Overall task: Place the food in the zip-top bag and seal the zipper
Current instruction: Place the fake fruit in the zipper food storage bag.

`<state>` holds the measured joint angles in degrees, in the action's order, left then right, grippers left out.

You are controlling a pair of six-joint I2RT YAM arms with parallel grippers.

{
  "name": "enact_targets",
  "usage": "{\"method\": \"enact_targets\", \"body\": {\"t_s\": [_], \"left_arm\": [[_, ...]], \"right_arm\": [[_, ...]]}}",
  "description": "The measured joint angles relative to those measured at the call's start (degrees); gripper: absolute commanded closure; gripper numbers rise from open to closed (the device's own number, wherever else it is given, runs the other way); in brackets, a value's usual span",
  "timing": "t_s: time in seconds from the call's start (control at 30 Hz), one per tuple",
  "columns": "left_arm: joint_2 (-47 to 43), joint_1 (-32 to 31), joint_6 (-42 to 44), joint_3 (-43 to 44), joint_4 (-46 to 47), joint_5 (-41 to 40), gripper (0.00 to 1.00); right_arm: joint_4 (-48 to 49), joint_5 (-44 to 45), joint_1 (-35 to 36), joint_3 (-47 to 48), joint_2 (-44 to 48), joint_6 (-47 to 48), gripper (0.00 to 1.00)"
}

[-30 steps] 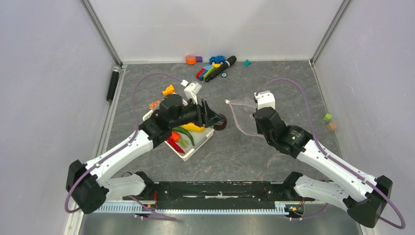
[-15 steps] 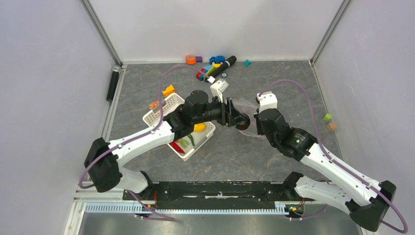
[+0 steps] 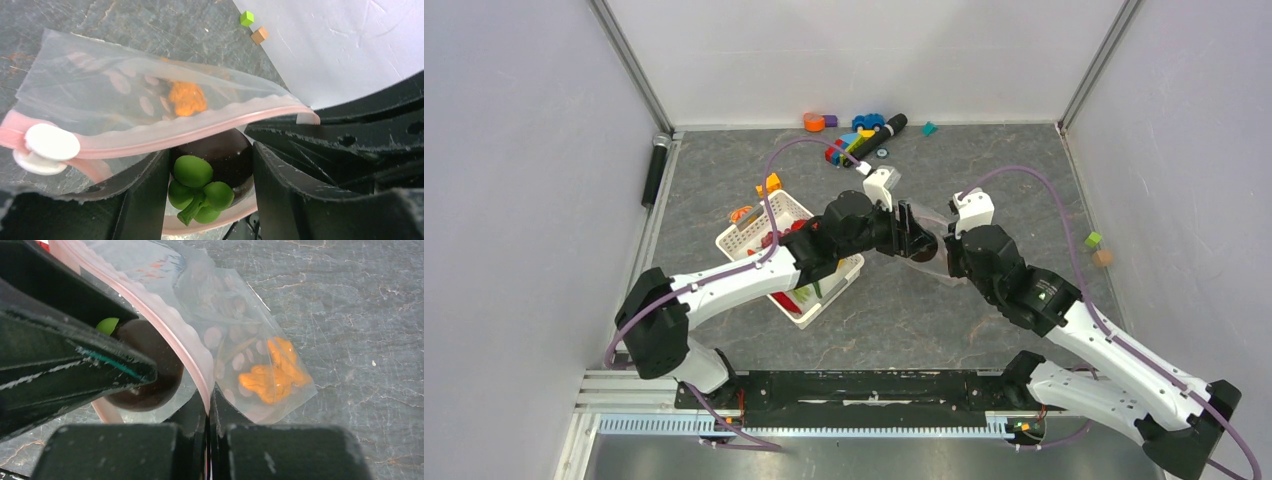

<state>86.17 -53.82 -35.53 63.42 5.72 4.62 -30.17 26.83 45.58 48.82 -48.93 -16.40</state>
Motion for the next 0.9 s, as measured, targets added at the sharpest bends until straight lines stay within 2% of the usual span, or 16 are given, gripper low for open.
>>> {"method": "enact_targets", "body": {"t_s": [0.03, 0.07, 0.27, 0.63, 0.9], "left_arm": [[0.1, 0.0, 0.0, 0.2, 0.0, -0.6, 0.18], [0.3, -0.1, 0.0, 0.6, -0.1, -1.3, 0.01], [0.9, -0.3, -0.4, 2.7, -1.7, -2.1, 0.0], [-1.6, -0.4, 0.6, 1.7, -2.9, 1.3, 0.0], [-9.9, 1.2, 1.5, -1.3, -13.6, -11.8, 0.0]], "right_arm": [[0.2, -0.2, 0.0, -0.1, 0.2, 0.1, 0.97], [0.3, -0.3, 0.0, -0.1, 0.3, 0.1, 0.97], [0.8, -0.5, 0.0, -0.4, 0.6, 0.2, 0.97], [0.8, 0.9, 0.0, -0.5, 0.9, 0.2, 0.97], [0.7, 2.0, 0.0, -0.5, 2.0, 0.2, 0.97]]}}
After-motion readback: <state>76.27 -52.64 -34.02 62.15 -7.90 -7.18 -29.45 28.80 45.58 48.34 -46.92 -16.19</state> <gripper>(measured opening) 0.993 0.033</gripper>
